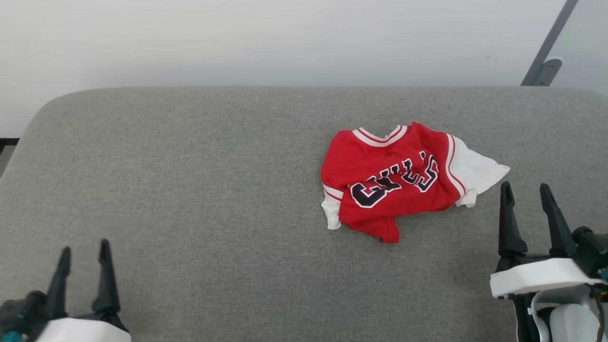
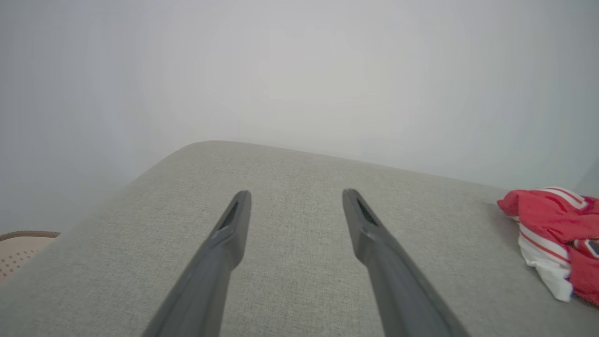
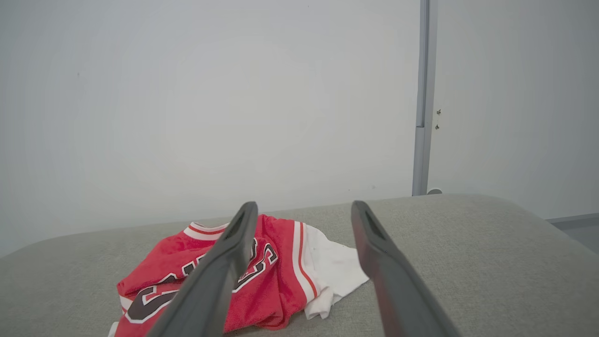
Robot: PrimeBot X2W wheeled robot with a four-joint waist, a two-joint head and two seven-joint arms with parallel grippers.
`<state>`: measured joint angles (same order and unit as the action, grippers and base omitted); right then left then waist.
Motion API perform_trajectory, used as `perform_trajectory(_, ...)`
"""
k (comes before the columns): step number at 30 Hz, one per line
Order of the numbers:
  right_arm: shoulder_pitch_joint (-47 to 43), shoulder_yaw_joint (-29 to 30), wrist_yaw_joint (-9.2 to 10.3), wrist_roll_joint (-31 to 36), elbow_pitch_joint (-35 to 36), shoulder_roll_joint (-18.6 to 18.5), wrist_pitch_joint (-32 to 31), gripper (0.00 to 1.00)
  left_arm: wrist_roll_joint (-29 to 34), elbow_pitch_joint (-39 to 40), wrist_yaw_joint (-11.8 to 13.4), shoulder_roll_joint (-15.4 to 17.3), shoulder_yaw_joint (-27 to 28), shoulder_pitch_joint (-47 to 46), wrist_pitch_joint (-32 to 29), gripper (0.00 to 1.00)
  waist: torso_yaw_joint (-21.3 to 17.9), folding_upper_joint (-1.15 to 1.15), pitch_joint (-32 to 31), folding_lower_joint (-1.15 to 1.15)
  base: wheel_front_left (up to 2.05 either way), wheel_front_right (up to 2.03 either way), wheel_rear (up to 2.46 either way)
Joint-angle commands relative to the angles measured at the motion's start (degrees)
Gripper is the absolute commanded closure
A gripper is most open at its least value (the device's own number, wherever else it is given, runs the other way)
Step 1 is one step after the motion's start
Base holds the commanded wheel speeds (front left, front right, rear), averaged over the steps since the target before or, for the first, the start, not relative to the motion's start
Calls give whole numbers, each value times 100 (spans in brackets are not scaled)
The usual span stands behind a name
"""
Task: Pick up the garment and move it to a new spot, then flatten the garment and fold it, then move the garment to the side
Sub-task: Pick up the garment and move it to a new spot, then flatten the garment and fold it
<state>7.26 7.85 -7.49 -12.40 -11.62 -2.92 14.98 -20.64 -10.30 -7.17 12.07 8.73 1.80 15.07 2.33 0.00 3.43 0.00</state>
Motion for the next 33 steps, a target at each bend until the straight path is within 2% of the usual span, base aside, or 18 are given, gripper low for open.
perform_trajectory(1, -79, 22, -1, -44, 50, -3, 28, 0, 87, 21, -30, -41, -4, 108, 11, 0, -30, 0, -5, 0, 0, 0, 0)
perform_trajectory(4, -102, 35, -1, -76, 62, -3, 28, 0, 116, 58, -37, -107, -86, 107, 11, 0, -65, 0, 12, 0, 0, 0, 0)
perform_trajectory(18, 20, -33, -1, -123, -66, -3, 28, 0, 102, 146, -36, 4, -367, 50, 11, 0, -141, 0, 112, 0, 0, 0, 0)
perform_trajectory(24, 161, -121, -1, 145, -431, -4, -27, 0, 112, 127, -36, -26, -466, 37, 11, 0, -121, 0, 171, 0, 0, 0, 0)
perform_trajectory(29, 669, -220, -1, 344, -804, -367, -854, 0, 87, 112, -36, -70, -631, -71, 11, 0, -34, 0, 334, 0, 0, 0, 0)
perform_trajectory(33, 1260, -349, -1, 328, -1068, -892, -2038, 0, 36, 87, -36, -96, -776, -214, 12, 0, 87, 0, 553, 0, 0, 0, 0)
